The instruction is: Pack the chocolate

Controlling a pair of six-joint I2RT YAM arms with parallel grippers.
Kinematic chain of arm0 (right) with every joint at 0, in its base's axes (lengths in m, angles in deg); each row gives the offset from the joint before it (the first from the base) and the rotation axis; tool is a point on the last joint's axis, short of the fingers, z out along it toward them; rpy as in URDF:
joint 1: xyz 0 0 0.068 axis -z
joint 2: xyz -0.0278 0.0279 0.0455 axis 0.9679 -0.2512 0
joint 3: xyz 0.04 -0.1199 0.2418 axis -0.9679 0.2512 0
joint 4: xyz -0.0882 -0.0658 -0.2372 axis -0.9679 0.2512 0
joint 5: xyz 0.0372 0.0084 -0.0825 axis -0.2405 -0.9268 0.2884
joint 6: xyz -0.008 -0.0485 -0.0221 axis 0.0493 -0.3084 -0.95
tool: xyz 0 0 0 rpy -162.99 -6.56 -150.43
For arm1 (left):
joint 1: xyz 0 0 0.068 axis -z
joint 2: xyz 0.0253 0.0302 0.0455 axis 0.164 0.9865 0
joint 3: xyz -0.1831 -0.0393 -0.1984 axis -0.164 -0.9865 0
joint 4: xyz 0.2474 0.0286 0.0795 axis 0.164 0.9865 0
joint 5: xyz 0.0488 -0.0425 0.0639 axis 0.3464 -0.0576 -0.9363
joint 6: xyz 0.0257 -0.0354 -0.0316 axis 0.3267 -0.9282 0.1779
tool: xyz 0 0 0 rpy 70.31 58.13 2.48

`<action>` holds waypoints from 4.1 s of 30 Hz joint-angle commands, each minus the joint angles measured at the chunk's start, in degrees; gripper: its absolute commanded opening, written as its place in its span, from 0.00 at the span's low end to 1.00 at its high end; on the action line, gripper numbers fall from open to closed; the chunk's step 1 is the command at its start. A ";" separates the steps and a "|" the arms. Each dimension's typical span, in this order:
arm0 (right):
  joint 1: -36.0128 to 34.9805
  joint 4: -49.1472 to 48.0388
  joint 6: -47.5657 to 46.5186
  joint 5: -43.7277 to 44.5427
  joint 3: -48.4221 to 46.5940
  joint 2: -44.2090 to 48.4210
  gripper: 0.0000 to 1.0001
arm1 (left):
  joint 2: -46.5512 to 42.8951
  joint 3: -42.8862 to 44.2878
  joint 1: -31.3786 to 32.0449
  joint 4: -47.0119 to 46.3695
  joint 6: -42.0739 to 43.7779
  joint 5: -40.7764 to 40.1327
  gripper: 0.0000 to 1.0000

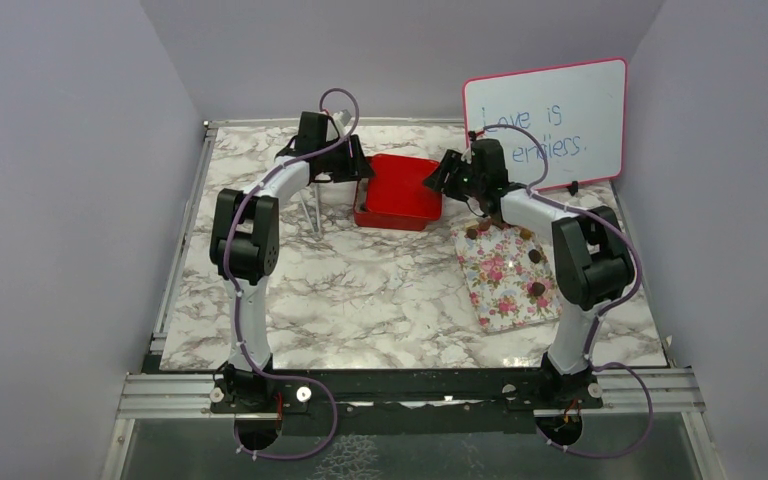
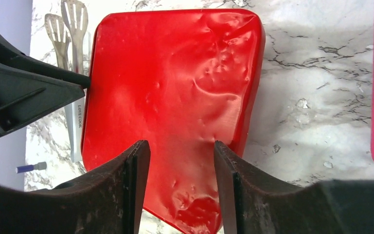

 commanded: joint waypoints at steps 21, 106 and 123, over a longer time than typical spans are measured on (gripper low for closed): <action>0.39 11.66 -3.82 0.70 -6.33 -2.21 0.46 | -2.72 4.21 -0.66 7.19 10.34 -6.32 0.75; -0.27 1.58 3.70 1.40 -1.26 -7.33 0.23 | -0.42 9.32 -0.76 -4.98 -0.95 -8.70 0.00; -0.40 6.44 0.15 4.32 -3.28 -2.61 0.35 | 9.48 12.47 0.03 -1.52 -0.82 -12.32 0.00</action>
